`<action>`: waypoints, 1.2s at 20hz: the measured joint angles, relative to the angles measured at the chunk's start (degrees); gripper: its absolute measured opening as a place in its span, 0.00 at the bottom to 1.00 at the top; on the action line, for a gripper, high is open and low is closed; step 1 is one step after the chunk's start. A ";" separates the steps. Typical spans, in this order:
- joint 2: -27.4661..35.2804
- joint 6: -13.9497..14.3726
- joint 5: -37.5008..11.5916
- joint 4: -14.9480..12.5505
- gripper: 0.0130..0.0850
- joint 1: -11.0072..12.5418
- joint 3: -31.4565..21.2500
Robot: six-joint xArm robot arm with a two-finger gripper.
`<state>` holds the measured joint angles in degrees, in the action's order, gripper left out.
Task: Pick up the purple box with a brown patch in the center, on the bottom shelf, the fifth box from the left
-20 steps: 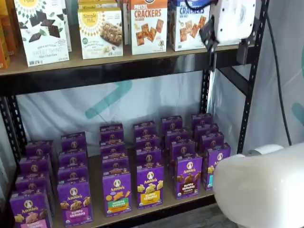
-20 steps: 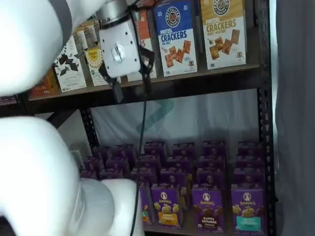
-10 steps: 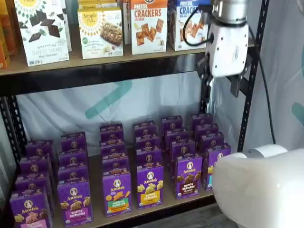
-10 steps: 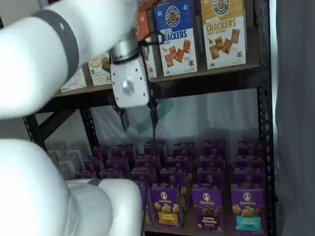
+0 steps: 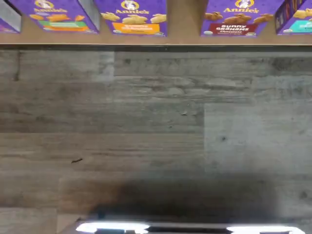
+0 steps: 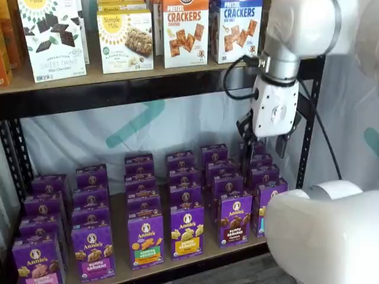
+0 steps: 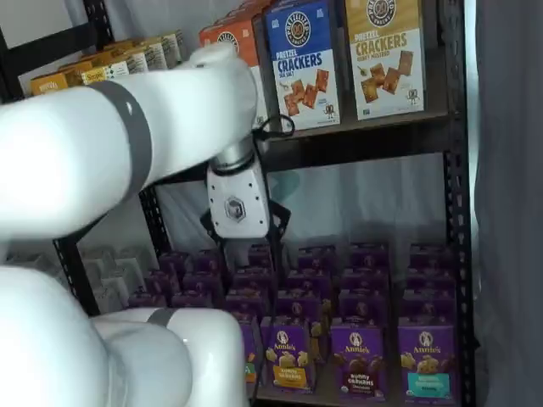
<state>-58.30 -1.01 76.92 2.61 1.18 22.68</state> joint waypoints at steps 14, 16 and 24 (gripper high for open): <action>18.92 -4.61 -31.08 1.47 1.00 2.36 -11.67; 23.42 -4.99 -35.88 1.39 1.00 2.54 -12.00; 42.44 -3.85 -53.69 -0.81 1.00 2.49 -11.21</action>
<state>-15.86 -4.86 23.23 1.80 3.67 11.47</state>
